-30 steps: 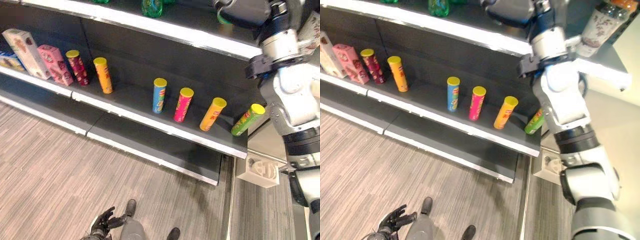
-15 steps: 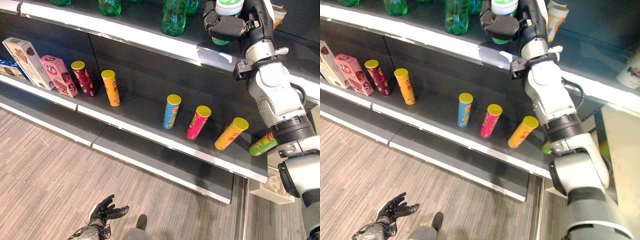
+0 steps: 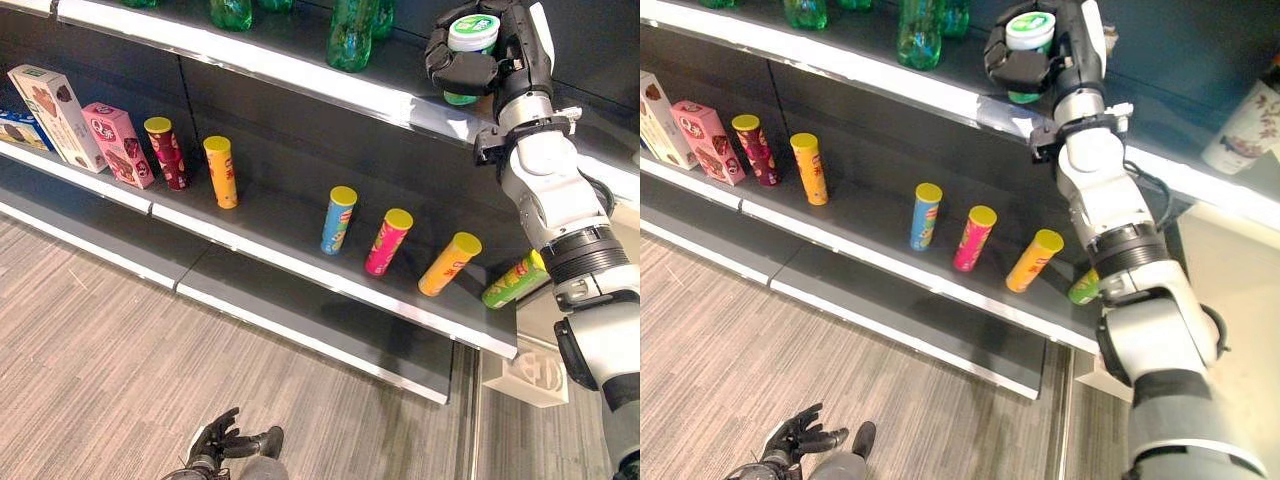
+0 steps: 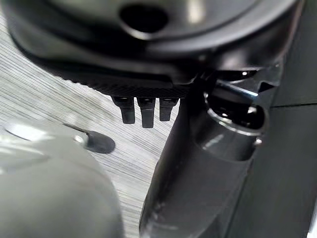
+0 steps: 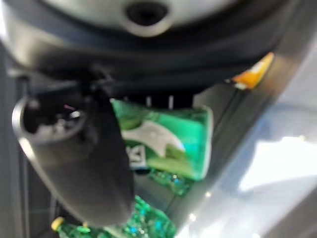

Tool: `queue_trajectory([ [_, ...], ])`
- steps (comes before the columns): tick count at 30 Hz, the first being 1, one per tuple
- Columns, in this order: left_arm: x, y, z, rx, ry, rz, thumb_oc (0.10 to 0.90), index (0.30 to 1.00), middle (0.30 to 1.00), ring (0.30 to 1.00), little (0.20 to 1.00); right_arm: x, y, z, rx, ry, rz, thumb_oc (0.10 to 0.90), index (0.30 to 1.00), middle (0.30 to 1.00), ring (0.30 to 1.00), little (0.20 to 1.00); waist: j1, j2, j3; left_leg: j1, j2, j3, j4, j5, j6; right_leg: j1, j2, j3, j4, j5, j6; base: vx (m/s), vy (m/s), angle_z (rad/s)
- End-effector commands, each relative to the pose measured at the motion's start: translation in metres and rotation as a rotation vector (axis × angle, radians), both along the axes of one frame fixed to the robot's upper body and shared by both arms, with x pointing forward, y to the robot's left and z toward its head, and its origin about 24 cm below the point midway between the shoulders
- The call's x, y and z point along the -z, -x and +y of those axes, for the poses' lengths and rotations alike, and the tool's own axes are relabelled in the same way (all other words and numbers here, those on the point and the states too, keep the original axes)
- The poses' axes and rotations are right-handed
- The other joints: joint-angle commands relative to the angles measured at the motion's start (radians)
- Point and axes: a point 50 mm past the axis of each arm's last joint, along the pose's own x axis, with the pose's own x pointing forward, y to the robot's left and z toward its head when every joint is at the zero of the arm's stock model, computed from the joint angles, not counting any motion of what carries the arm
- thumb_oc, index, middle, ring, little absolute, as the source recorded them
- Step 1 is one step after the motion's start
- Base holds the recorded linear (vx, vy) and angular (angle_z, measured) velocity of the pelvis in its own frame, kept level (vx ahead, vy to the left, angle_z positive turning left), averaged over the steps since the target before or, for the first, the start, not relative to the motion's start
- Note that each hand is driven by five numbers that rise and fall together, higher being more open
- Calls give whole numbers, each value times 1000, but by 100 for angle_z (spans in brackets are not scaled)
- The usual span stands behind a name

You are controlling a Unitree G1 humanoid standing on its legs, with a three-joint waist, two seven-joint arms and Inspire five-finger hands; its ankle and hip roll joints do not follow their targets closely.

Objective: Put the goods on the table back onto the shelves and tidy them up.

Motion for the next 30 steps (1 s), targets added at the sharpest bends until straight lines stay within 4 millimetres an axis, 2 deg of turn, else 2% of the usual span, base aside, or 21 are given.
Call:
queue_trajectory([
  [1,-13,-24,-7,62,16,-113,800,900,900,900,900,-68,16,2,44,-1,-235,400,300,300,300,300,11,26,-87,72,28,6,3,-110,-14,10,-36,-12,27,36,65,20,-19,3],
  [7,-14,-27,-5,93,-4,-117,800,900,900,900,900,-57,2,-13,173,37,-144,400,300,300,300,300,16,38,-91,70,24,-3,3,-108,-19,17,-35,-24,17,36,66,7,-8,1],
  [16,-14,-27,-5,104,-17,-111,800,900,900,900,900,-52,-2,-15,211,56,-118,400,300,300,300,300,10,52,-90,67,23,-9,3,-107,-20,16,-33,-25,15,35,65,1,-1,1],
  [26,-12,-25,-2,92,-31,-98,800,900,900,900,900,-47,-1,2,168,57,-138,400,300,300,300,300,-13,69,-87,72,24,-2,3,-109,-20,17,-31,-14,13,30,60,0,0,0],
  [28,-12,-24,-2,89,-33,-92,800,900,900,900,900,-45,-1,8,149,65,-146,400,300,300,300,300,-21,74,-84,74,25,2,3,-110,-20,17,-31,-11,13,29,59,-11,-1,-2],
  [29,-11,-22,-3,91,-34,-87,800,900,900,900,900,-43,1,18,125,80,-161,400,300,300,300,300,-29,80,-83,78,26,8,3,-111,-20,16,-31,-8,13,28,58,-15,-1,-6],
  [30,-11,-22,-3,91,-34,-87,800,900,900,900,900,-42,1,18,126,80,-161,400,300,300,300,300,-29,80,-84,78,26,9,3,-112,-20,16,-31,-7,13,28,58,-10,-3,-12],
])
